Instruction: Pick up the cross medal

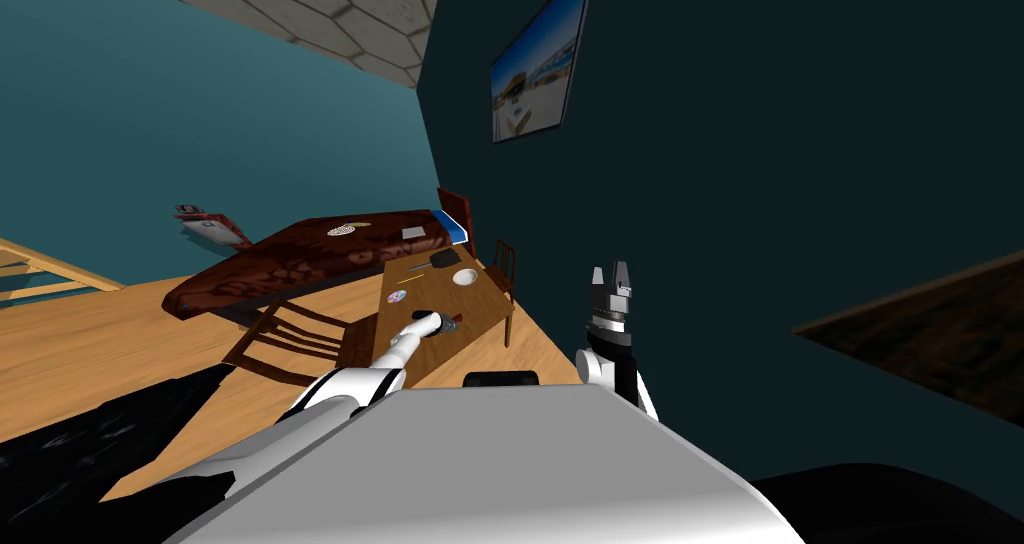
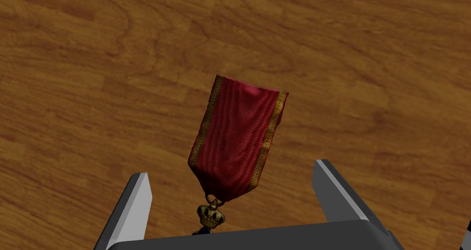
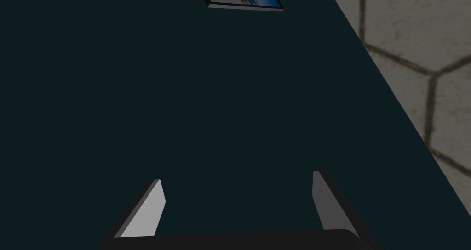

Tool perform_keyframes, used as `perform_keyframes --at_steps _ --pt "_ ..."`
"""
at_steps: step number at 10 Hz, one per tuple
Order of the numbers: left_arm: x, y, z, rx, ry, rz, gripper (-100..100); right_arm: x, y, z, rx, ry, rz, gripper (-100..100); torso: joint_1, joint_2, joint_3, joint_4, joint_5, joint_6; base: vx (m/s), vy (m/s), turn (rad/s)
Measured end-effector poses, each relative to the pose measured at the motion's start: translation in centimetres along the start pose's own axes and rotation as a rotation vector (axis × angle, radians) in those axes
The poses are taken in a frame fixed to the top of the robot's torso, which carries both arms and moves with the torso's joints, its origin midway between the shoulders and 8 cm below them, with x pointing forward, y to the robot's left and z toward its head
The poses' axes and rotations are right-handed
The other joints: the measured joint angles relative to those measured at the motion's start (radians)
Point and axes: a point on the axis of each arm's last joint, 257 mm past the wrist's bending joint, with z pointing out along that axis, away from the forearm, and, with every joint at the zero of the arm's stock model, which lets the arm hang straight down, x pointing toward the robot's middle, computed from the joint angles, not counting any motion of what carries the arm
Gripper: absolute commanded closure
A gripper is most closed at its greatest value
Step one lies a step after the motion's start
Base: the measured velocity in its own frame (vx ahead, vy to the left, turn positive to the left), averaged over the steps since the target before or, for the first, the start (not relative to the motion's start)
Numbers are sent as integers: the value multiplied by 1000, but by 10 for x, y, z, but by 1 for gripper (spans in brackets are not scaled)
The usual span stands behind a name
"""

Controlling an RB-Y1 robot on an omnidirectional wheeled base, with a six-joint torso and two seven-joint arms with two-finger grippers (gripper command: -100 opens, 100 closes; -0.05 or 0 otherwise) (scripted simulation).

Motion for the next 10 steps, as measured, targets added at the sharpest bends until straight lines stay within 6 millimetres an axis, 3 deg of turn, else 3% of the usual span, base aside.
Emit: perform_keyframes --at_steps 3,4,8,9,10 --pt "-4 9 3 3 2 -1 -100 0 0 0 0 0 0 0 -1 3 1 0 0 0 27 13 -1" --pt "-4 10 3 3 2 0 100 0 0 0 0 0 0 0 -1 3 1 0 0 0 0 0 0" --pt "-3 9 3 5 3 3 100 0 0 0 0 0 0 0 0 1 0 0 1 0 0 0 0" --pt "-3 9 3 5 3 3 0 0 0 0 0 0 0 0 1 1 0 0 1 0 0 0 0" --pt "-3 9 3 5 3 3 100 0 0 0 0 0 0 0 1 1 0 0 2 0 -66 -42 -1"
